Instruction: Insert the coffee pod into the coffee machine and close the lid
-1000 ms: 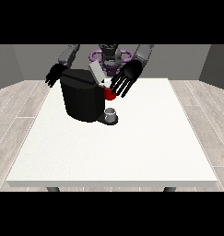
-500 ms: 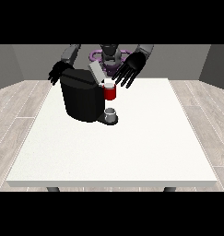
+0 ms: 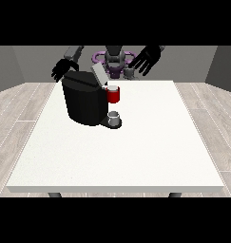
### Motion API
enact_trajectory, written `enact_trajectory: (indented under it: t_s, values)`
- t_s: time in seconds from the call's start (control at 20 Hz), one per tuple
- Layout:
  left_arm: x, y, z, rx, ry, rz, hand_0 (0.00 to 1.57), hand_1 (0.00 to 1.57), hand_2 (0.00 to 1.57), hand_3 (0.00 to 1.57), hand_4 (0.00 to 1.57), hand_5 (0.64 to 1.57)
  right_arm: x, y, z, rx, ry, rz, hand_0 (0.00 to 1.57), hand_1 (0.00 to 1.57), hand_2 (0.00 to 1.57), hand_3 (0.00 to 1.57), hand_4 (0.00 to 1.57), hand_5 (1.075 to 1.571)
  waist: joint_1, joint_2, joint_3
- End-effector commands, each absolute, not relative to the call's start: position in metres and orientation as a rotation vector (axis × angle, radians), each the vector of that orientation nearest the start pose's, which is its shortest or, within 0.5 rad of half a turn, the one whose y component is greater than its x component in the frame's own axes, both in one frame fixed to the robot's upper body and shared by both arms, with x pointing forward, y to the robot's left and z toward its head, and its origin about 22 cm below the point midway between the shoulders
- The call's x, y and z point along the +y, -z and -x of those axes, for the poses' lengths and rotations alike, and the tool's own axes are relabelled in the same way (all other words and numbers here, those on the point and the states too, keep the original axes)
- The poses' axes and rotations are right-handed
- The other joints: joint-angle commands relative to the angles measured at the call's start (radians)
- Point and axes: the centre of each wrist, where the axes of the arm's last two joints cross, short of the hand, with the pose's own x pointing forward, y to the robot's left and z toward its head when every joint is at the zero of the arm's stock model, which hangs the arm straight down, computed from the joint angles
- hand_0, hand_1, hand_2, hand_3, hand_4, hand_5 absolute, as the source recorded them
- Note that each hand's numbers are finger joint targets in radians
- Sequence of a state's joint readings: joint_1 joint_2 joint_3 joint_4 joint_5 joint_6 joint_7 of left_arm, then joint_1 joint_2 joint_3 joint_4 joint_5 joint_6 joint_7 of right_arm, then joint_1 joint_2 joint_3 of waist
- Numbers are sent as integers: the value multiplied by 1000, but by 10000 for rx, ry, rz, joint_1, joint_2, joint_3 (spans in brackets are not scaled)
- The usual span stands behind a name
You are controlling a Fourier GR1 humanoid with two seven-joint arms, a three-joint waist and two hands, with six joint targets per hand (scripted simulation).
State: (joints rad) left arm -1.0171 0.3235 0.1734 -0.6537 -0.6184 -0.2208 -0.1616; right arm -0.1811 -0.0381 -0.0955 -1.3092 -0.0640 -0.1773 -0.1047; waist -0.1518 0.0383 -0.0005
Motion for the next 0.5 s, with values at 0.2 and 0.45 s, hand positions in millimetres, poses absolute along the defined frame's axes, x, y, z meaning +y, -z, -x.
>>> enact_trajectory:
  t_s: [0.2,0.45]
  values:
    - [251,-57,-423,-15987,4678,-940,0,0,0,0,0,1571,-269,35,-257,-15390,1490,1956,0,0,0,0,433,1571,972,-1665,-2]
    - [249,2,-391,-15142,3813,-289,0,0,0,0,191,1571,-277,4,-269,-15368,711,1231,0,0,0,0,370,1571,1501,-2619,-1]
